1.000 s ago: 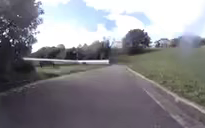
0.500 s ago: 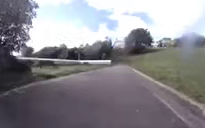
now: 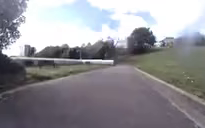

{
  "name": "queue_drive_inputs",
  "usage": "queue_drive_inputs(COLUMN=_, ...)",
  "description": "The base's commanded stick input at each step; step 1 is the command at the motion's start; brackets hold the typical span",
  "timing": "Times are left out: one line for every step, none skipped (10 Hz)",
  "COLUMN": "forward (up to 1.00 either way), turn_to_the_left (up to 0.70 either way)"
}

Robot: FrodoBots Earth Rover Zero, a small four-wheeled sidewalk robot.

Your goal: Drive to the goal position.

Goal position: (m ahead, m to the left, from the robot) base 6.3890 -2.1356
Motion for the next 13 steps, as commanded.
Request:
queue_drive_inputs(forward=1.0, turn_to_the_left=-0.4)
queue_drive_inputs(forward=1.0, turn_to_the_left=-0.4)
queue_drive_inputs(forward=1.0, turn_to_the_left=-0.4)
queue_drive_inputs(forward=1.0, turn_to_the_left=-0.4)
queue_drive_inputs(forward=1.0, turn_to_the_left=-0.4)
queue_drive_inputs(forward=1.0, turn_to_the_left=-0.38)
queue_drive_inputs(forward=1.0, turn_to_the_left=-0.34)
queue_drive_inputs(forward=1.0, turn_to_the_left=-0.2)
queue_drive_inputs(forward=1.0, turn_to_the_left=-0.02)
queue_drive_inputs(forward=1.0, turn_to_the_left=0.0)
queue_drive_inputs(forward=1.0, turn_to_the_left=0.0)
queue_drive_inputs(forward=1.0, turn_to_the_left=0.0)
queue_drive_inputs(forward=1.0, turn_to_the_left=0.0)
